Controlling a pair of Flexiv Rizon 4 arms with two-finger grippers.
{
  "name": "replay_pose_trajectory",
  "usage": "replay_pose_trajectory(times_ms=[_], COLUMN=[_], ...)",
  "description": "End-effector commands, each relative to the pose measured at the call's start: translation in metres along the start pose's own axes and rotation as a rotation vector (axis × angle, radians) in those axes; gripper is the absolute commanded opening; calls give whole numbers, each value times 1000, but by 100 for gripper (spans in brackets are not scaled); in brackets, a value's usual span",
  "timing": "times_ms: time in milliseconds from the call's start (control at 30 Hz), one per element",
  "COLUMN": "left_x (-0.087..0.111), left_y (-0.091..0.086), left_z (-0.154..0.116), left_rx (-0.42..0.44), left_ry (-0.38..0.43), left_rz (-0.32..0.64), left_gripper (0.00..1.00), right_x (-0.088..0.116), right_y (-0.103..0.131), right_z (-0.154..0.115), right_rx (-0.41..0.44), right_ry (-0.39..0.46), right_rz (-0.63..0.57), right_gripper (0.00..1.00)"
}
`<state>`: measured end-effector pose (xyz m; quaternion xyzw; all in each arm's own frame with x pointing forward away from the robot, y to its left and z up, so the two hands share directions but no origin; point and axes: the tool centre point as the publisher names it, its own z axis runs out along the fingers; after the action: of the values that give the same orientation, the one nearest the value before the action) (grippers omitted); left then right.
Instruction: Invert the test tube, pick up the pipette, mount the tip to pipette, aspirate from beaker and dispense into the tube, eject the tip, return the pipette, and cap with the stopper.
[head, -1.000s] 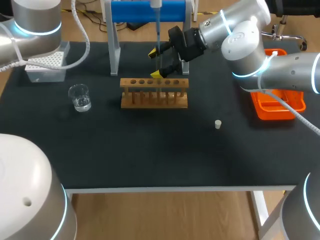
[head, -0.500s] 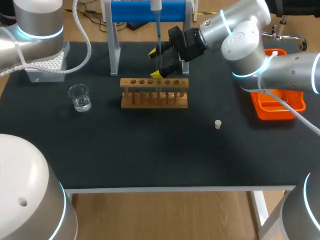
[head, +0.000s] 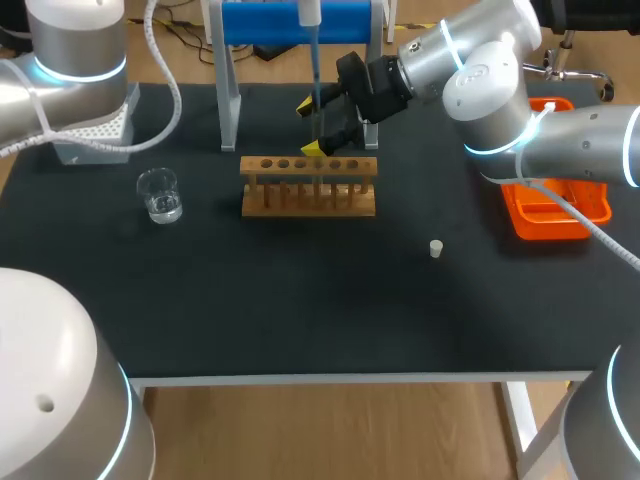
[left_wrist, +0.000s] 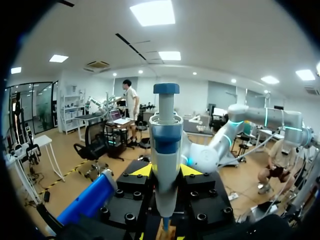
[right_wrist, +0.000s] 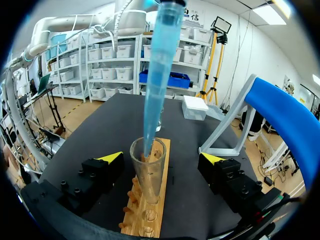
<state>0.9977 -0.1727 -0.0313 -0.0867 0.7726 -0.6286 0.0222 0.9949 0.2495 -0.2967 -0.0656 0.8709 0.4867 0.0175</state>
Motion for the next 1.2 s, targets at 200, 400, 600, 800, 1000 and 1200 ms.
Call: replay_pose_trajectory(times_ms=[200, 400, 600, 800, 1000, 1200], left_x=[0, 1, 0, -1, -5, -12], left_y=[6, 7, 8, 9, 9, 7], left_z=[-1, -3, -5, -6, -6, -6], left_rx=[-4, -6, -15, -21, -23, -21], left_ry=[-6, -11, -19, -24, -25, -23], left_rz=[-7, -7, -10, -11, -11, -7], left_gripper=[0, 0, 0, 0, 0, 0], right_x=[-1, -1, -1, -1, -1, -1], right_y=[0, 0, 0, 0, 0, 0], right_z=[-1, -1, -1, -1, -1, -1], right_rx=[3, 3, 3, 3, 3, 3], right_ry=[4, 4, 4, 4, 4, 4], right_rz=[1, 1, 1, 1, 1, 1], right_gripper=[100, 100, 100, 100, 100, 100])
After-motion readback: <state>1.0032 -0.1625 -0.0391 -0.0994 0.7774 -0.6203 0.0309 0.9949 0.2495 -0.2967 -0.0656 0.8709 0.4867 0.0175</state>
